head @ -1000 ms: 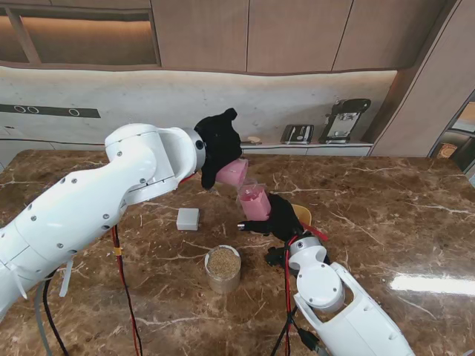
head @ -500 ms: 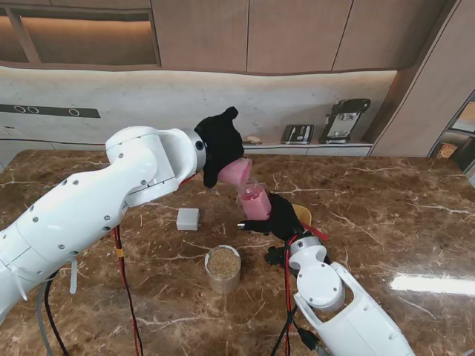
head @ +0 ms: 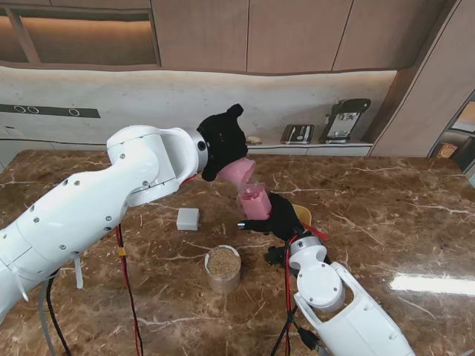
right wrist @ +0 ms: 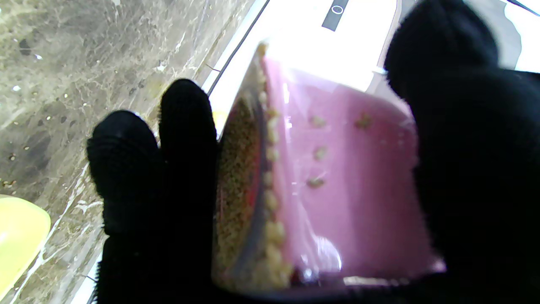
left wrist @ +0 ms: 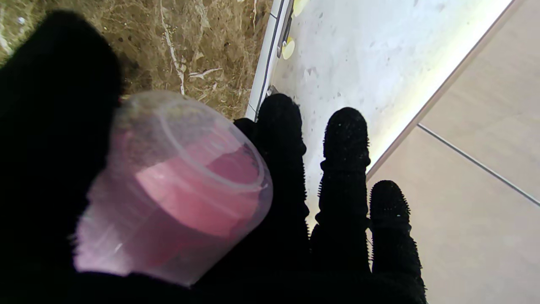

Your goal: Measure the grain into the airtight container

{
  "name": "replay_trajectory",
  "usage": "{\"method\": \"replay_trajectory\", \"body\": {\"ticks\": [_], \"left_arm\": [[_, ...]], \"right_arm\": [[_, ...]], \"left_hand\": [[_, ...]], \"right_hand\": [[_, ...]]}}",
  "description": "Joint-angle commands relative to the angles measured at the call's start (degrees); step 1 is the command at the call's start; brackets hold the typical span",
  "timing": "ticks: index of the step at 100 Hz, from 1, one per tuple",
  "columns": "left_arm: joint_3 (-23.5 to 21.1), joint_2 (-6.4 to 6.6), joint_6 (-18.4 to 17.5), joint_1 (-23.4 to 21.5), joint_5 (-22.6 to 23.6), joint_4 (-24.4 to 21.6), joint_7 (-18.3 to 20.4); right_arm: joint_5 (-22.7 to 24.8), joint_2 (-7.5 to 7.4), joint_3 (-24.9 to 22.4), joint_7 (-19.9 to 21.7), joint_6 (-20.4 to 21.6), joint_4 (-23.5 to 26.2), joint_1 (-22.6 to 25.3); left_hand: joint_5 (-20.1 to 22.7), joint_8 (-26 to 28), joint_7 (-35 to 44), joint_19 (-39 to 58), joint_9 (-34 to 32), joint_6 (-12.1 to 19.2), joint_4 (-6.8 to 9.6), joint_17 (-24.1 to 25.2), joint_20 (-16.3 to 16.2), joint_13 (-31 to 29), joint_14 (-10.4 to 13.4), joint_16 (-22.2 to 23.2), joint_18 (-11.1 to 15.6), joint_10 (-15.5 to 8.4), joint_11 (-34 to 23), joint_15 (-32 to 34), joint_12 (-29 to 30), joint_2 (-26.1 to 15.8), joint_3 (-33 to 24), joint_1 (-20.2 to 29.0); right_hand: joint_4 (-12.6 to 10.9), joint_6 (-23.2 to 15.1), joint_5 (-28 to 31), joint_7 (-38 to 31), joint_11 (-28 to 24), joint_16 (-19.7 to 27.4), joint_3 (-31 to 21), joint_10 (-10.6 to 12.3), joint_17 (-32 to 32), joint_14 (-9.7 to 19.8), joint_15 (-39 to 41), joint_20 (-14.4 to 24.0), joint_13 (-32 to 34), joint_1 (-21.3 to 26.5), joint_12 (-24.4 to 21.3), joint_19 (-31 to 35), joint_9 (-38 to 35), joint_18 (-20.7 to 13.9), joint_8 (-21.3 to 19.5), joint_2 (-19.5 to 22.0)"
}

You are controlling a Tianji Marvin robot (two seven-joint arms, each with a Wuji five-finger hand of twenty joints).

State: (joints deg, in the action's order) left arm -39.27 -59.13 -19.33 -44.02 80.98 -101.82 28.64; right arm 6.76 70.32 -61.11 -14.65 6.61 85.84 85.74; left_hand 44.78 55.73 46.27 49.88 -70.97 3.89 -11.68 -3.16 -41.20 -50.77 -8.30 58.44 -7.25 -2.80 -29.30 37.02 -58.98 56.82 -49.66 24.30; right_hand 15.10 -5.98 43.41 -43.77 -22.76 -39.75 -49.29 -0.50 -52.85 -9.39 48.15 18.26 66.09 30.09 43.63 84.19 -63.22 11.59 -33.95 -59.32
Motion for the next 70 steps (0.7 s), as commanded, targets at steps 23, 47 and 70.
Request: {"method": "replay_trajectory", "body": {"ticks": [23, 47, 70], "left_arm": [[2.18, -0.43, 0.83, 1.59, -0.47, 0.69, 1.1], [0.34, -0.07, -0.28, -0.04, -1.62, 0.43, 1.41], [-1.54, 0.18, -1.18, -1.78, -1.55, -0.99, 2.66]], "right_arm": [[-0.41, 0.26, -0.23, 0.59, 0.18, 0.26, -0.02], [-0.43, 0.27, -0.24, 0.54, 0.05, 0.24, -0.04], [-0.36, 0.24, -0.02, 0.72, 0.0, 0.14, -0.14]], "left_hand": [[13.44, 6.29, 20.48, -1.12, -3.32, 17.52, -1.87, -0.08, -0.86, -1.02, -1.54, 1.22, -2.91, -5.58, -1.45, -0.91, 0.4, -3.69, -40.29, 10.78], [12.71, 5.8, 16.89, -1.52, -2.14, 18.41, -2.26, 0.2, -0.75, 0.28, -1.66, -3.41, -3.15, -4.63, -1.53, 0.2, 1.11, -7.05, -39.01, 6.17], [11.12, 5.02, 12.95, -2.19, -0.28, 19.31, 3.69, 0.66, -0.56, 1.77, -2.0, -3.96, -3.94, -3.5, -0.27, 0.11, 1.44, -15.48, -32.85, -0.34]], "right_hand": [[0.32, -9.6, 6.95, -9.34, -10.44, 0.44, -13.33, 4.65, 0.0, 6.42, 2.63, 0.72, 3.5, 8.27, 2.3, 0.33, -7.55, -3.45, -1.11, 21.25], [0.34, -9.58, 6.98, -9.37, -10.43, 0.43, -13.34, 4.63, 0.0, 6.42, 2.63, 0.73, 3.5, 8.24, 2.31, 0.32, -7.5, -3.45, -1.12, 21.2], [0.34, -9.6, 6.97, -9.34, -10.42, 0.44, -13.38, 4.61, 0.04, 6.43, 2.61, 0.73, 3.48, 8.21, 2.3, 0.31, -7.49, -3.44, -1.09, 21.25]]}}
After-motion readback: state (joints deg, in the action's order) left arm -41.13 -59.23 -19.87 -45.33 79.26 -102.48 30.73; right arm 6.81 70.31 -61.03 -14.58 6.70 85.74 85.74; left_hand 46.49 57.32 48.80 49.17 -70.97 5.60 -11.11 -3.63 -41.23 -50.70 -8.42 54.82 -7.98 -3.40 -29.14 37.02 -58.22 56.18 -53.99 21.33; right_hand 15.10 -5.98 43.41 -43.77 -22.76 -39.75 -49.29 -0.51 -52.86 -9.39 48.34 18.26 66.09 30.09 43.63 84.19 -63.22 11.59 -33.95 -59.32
